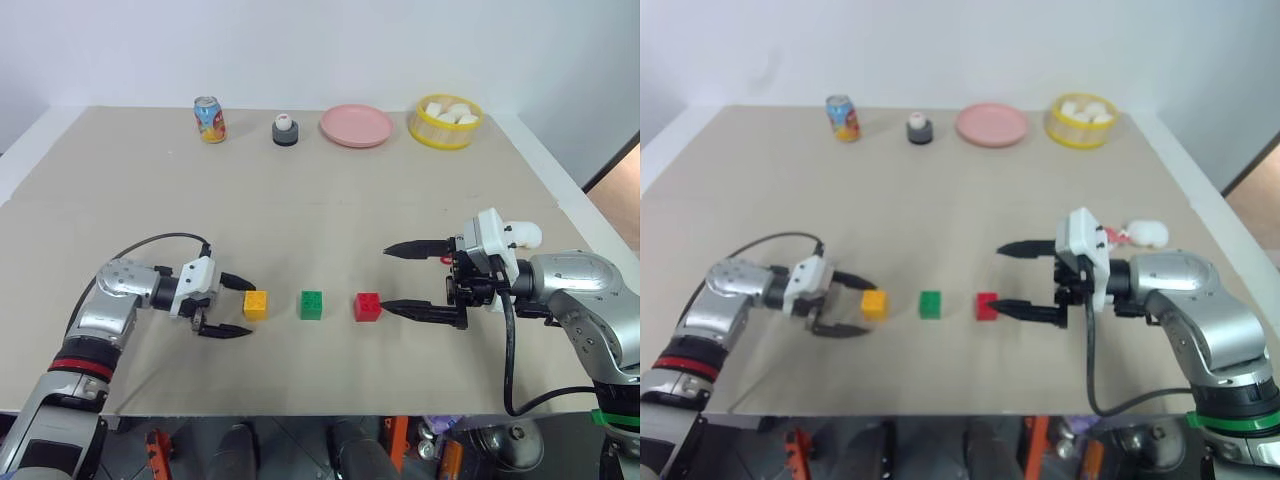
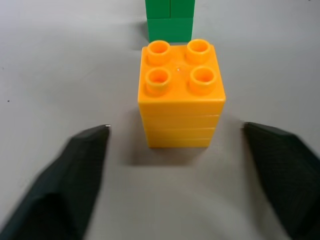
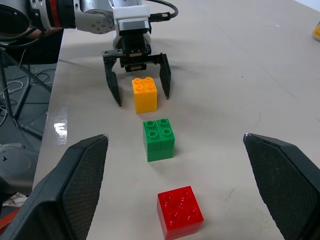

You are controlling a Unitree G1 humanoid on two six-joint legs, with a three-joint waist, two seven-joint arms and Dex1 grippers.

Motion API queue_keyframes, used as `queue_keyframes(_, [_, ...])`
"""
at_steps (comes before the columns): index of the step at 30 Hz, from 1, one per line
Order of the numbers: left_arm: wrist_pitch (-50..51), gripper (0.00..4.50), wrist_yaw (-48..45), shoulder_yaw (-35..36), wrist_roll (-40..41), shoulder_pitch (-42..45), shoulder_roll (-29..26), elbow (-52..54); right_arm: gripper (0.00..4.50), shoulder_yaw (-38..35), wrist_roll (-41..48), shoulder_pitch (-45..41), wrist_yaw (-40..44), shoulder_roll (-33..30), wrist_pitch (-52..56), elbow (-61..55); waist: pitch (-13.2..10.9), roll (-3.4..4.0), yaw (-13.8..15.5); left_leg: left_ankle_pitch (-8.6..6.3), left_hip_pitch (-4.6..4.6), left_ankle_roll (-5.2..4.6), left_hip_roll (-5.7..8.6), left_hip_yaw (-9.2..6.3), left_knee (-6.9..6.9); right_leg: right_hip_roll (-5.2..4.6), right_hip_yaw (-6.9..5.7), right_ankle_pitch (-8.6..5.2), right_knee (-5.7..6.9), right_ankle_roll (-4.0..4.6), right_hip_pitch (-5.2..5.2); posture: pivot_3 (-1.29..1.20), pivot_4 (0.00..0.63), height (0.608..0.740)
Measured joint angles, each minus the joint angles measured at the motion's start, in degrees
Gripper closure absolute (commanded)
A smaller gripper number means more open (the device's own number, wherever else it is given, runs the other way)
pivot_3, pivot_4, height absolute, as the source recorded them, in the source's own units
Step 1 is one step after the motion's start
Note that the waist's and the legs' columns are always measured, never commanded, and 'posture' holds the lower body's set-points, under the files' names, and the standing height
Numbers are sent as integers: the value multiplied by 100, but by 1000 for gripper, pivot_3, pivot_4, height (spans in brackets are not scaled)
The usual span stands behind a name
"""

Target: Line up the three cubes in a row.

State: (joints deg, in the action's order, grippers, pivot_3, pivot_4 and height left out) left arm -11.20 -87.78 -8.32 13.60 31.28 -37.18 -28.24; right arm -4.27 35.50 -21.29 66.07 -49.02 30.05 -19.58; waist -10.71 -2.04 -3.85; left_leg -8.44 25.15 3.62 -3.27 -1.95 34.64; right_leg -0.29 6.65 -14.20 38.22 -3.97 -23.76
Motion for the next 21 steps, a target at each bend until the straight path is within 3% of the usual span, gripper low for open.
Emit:
queue_keyframes(6, [50,21,18,87,42,-123,-153,97,0,0,1,-92,22,-3,3,103,0,0,-18,0,0,0,-3,0,-1,2,0,0,1,0,-2,0,150,740])
queue_keyframes(11, [598,21,470,835,344,-593,-678,553,0,-63,-44,-102,98,-105,-4,636,0,0,-35,0,-1,0,-7,0,-1,2,-1,-1,2,2,-2,0,150,740])
queue_keyframes(16, [2024,21,1901,1673,674,-1426,-755,1426,0,-364,-183,77,-162,-64,-71,1303,0,-1,-35,0,-4,0,-9,4,0,0,-1,-2,4,1,2,0,150,740])
queue_keyframes(17, [2658,21,2461,1978,837,-1681,-659,1718,0,-515,-202,211,-343,40,-80,1423,0,-1,-33,0,-4,0,-9,2,-1,1,-3,-2,4,1,2,0,150,740])
queue_keyframes(21, [3567,21,3741,2835,1348,-2354,-77,2583,0,-914,-434,730,-1174,450,-189,1629,1,-2,-22,0,-4,0,-8,1,1,-1,-5,-3,5,-2,6,0,150,740])
